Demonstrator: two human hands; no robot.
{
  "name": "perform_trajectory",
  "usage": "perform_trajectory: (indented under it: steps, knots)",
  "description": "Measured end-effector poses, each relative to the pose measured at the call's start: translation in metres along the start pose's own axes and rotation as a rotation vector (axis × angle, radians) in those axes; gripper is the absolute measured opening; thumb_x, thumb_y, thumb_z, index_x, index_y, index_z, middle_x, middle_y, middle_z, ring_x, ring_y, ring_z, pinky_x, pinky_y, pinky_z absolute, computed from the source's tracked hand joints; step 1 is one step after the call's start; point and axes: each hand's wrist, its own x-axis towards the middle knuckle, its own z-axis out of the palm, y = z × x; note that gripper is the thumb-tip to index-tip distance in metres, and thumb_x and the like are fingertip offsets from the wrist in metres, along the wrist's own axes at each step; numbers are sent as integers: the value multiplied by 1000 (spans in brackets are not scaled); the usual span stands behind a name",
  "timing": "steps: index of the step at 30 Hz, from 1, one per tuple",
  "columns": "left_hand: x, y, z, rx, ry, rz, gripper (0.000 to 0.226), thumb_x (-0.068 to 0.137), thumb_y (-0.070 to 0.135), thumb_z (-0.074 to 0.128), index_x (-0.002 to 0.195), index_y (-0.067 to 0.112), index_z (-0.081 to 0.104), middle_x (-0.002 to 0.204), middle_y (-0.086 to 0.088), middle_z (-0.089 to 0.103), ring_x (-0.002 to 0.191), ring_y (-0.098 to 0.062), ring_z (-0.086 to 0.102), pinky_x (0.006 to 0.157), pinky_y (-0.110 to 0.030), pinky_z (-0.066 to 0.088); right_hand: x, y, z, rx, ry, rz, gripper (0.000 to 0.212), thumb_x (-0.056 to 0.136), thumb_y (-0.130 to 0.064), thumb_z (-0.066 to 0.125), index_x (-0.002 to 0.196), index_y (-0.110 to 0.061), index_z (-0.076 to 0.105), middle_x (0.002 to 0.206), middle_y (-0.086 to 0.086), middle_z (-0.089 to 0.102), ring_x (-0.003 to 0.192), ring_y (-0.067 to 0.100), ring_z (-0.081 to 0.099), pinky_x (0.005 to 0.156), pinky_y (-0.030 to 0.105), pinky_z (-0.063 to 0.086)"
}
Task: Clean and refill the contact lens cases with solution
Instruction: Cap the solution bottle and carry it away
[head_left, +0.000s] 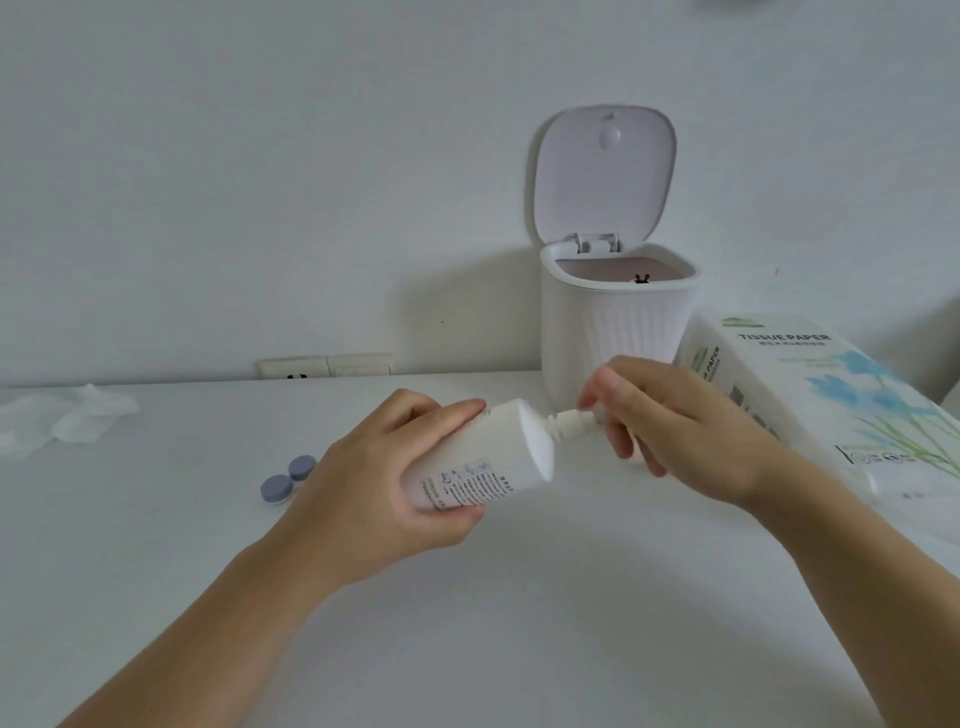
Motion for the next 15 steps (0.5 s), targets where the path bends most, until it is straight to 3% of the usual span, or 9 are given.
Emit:
perform_trajectory:
  steps: [2,4,5,6,8,10,12,14,15]
  knots:
    - [0,-1,-1,7,1,4,76,65,61,72,136,58,45,116,24,48,107,-5,58,79,-19,50,-4,4,-2,176,-115,-44,31,87,-51,63,107,-28,63,77,3,67,61,13,63,61,29,50]
    - [0,0,-2,8,6,11,76,65,60,72,136,55,46,115,22,48,105,-7,58,81,-24,52,-6,4,2,151,-136,-97,16,92,-31,69,106,-27,62,82,2,70,66,18,70,68,36,56]
    - [0,0,-3,6,12,14,77,65,59,73,137,54,46,115,21,49,105,-8,59,82,-26,52,-6,1,6,104,-116,-101,8,94,-33,68,98,-27,64,78,1,72,64,17,70,68,37,57]
    - [0,1,-3,6,19,19,77,65,58,73,137,52,47,115,20,49,105,-8,59,82,-26,52,-5,-1,10,50,-80,-86,15,93,-43,64,88,-29,65,71,-1,71,58,13,69,62,34,56]
    - [0,2,-4,20,29,32,77,66,57,73,138,49,47,115,21,49,105,-5,58,83,-22,50,-3,-4,15,-87,18,-7,52,86,-71,46,70,-25,65,53,-4,64,44,6,57,52,27,46]
    - [1,4,-5,26,32,31,76,67,56,73,138,48,48,115,22,48,106,-3,57,84,-18,47,-1,-3,15,-159,93,26,68,86,-81,30,63,-27,66,52,-2,62,42,7,51,53,28,43]
    - [1,6,-6,27,44,24,74,68,55,73,138,46,50,114,22,48,106,-2,56,83,-15,45,-3,-1,12,32,91,-65,49,95,-69,40,79,-32,69,69,2,68,52,9,57,56,27,46]
    - [1,8,-6,24,50,18,74,67,55,73,137,45,51,114,22,48,106,-1,56,83,-14,43,-6,4,11,230,-24,-137,18,96,-41,60,105,-26,65,83,6,68,62,17,63,60,28,50]
    - [1,8,-7,22,50,20,73,67,54,73,137,45,52,114,22,48,106,-2,55,82,-15,44,-8,7,11,253,-65,-160,15,96,-32,64,108,-23,63,84,7,69,64,21,64,61,30,52]
